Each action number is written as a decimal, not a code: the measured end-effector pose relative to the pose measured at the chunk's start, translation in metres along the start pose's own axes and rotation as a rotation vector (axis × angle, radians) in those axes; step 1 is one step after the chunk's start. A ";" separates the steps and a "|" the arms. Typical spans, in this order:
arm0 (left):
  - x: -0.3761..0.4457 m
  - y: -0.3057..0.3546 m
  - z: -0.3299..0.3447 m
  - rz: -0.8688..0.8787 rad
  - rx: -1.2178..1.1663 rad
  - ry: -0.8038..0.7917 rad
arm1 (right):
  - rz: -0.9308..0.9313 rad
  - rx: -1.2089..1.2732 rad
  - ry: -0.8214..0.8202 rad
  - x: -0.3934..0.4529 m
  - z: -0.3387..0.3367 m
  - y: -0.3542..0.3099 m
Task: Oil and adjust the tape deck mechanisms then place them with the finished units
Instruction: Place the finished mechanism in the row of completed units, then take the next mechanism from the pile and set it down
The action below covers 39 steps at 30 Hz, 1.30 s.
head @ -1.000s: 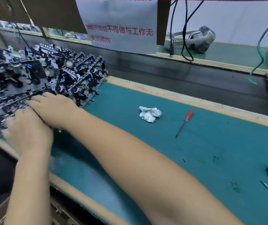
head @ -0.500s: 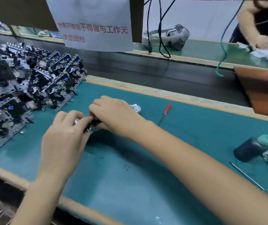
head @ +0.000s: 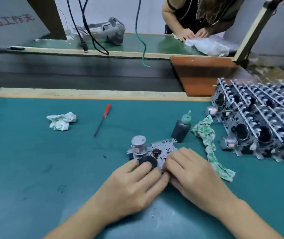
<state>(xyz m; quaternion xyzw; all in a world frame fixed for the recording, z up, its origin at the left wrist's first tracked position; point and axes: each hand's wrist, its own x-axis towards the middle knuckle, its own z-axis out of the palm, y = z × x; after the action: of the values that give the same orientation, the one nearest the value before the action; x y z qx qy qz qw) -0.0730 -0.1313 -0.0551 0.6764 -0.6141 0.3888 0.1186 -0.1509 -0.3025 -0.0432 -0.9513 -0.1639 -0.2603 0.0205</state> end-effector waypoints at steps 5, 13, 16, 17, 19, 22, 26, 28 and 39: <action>-0.022 -0.015 0.006 -0.327 -0.320 -0.152 | 0.016 0.026 0.010 -0.027 0.010 0.002; -0.026 -0.022 0.008 -0.787 -0.839 -0.393 | 0.185 0.227 0.194 -0.032 0.008 0.000; -0.027 -0.022 0.008 -0.776 -0.847 -0.398 | 0.225 0.227 0.200 -0.032 0.012 0.000; -0.027 -0.022 0.008 -0.763 -0.845 -0.396 | 0.229 0.224 0.207 -0.032 0.013 0.000; -0.026 -0.022 0.008 -0.757 -0.850 -0.398 | 0.251 0.228 0.239 -0.032 0.014 -0.002; -0.026 -0.024 0.008 -0.770 -0.881 -0.441 | 0.336 0.267 0.306 -0.032 0.014 -0.002; -0.018 -0.018 0.010 -0.752 -0.795 -0.499 | 0.455 0.363 0.286 -0.032 0.017 0.002; -0.014 -0.015 0.011 -0.761 -0.756 -0.464 | 0.493 0.413 0.273 -0.031 0.019 0.003; -0.018 -0.023 0.009 -0.753 -0.813 -0.494 | 0.573 0.496 0.224 -0.031 0.019 0.007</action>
<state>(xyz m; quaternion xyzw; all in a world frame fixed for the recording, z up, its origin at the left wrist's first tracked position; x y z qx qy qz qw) -0.0471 -0.1188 -0.0661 0.8180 -0.4413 -0.1139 0.3509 -0.1644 -0.3160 -0.0747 -0.8905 0.0535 -0.2985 0.3391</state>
